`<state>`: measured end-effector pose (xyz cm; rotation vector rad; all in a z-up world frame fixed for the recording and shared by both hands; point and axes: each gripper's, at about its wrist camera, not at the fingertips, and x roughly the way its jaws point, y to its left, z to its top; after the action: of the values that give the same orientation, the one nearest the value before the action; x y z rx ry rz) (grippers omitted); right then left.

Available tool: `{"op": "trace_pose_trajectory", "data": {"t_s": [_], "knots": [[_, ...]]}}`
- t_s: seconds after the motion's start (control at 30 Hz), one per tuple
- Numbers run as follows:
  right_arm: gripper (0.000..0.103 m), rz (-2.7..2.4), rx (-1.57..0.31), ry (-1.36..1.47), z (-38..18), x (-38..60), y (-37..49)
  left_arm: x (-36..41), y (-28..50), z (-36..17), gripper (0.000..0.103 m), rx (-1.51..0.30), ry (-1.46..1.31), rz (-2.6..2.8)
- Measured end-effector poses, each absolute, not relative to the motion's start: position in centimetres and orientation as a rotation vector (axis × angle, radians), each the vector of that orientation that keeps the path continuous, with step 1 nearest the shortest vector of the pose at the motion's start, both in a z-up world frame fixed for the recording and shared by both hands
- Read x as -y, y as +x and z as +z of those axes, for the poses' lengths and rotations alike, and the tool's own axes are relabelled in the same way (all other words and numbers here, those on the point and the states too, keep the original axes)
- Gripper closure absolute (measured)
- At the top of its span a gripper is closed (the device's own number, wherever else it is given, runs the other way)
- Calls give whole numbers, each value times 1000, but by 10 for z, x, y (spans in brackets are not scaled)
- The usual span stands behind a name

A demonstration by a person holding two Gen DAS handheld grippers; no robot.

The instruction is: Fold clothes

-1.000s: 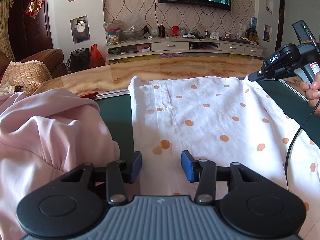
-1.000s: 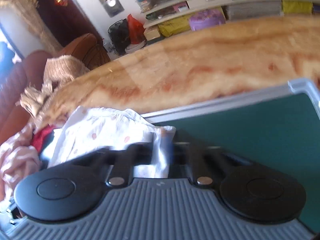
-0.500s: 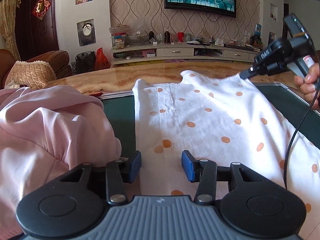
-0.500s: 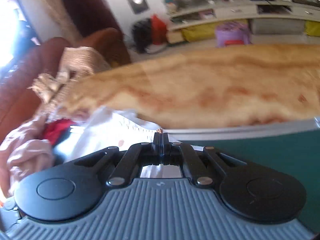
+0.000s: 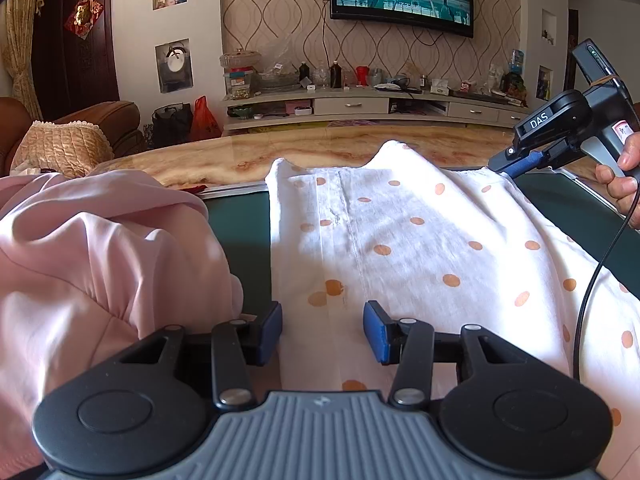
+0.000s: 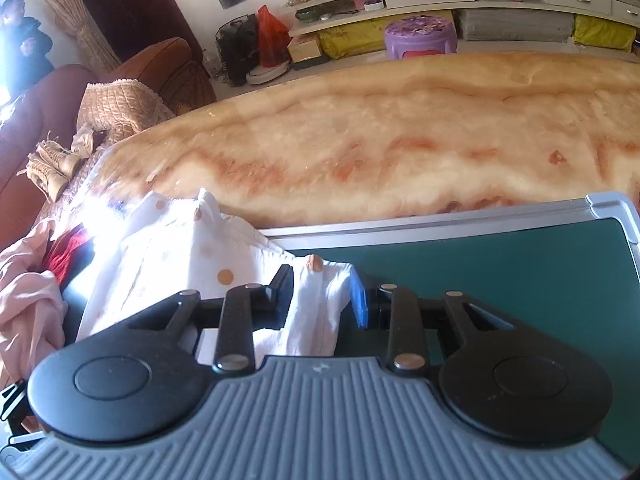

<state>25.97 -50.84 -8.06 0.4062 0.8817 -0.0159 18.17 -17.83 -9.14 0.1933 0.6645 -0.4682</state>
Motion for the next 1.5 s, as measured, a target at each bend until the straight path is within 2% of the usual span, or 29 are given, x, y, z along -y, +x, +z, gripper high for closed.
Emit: {"op": "trace_pose_trajectory", "data": {"t_s": [0.17, 0.2, 0.23, 0.27, 0.33, 0.47, 0.63, 0.67, 0.8, 0.9, 1.0, 1.03, 1.1, 1.13, 1.17, 1.3, 1.37, 1.5], "knots": [[68, -48, -903, 435, -87, 505, 271, 178, 183, -92, 52, -664, 193, -468], [71, -47, -898, 437, -87, 504, 271, 178, 183, -92, 52, -664, 192, -469], [88, -40, -894, 432, -87, 502, 272, 178, 183, -92, 52, -663, 192, -469], [97, -36, -893, 424, -87, 500, 272, 178, 183, -92, 52, -663, 192, -469], [100, -30, -886, 406, -86, 495, 271, 178, 183, -92, 51, -664, 191, -471], [100, 29, -784, 447, -65, 492, 256, 177, 183, -92, 50, -664, 190, -475], [101, 198, -557, 449, -17, 490, 214, 175, 183, -93, 49, -665, 183, -481], [101, 169, -561, 445, -18, 495, 214, 175, 184, -93, 49, -665, 183, -482], [100, -79, -779, 465, -70, 532, 243, 175, 183, -93, 48, -666, 184, -494], [100, -111, -802, 446, -92, 537, 246, 175, 184, -94, 47, -666, 188, -503], [100, -117, -801, 396, -89, 530, 245, 172, 185, -94, 47, -664, 173, -509], [99, -126, -802, 394, -87, 531, 245, 169, 185, -94, 47, -662, 157, -510], [91, -152, -804, 411, -83, 534, 242, 164, 187, -93, 47, -667, 129, -493], [81, -179, -793, 413, -81, 534, 239, 162, 187, -92, 47, -670, 123, -481], [76, -213, -775, 411, -78, 535, 235, 161, 186, -91, 47, -670, 126, -474], [73, -96, -739, 373, -56, 496, 238, 160, 177, -80, 47, -682, 142, -457], [59, 33, -800, 341, -50, 452, 253, 162, 179, -78, 47, -722, 145, -436], [54, 180, -929, 281, -50, 351, 292, 161, 180, -78, 47, -795, 93, -431]]}}
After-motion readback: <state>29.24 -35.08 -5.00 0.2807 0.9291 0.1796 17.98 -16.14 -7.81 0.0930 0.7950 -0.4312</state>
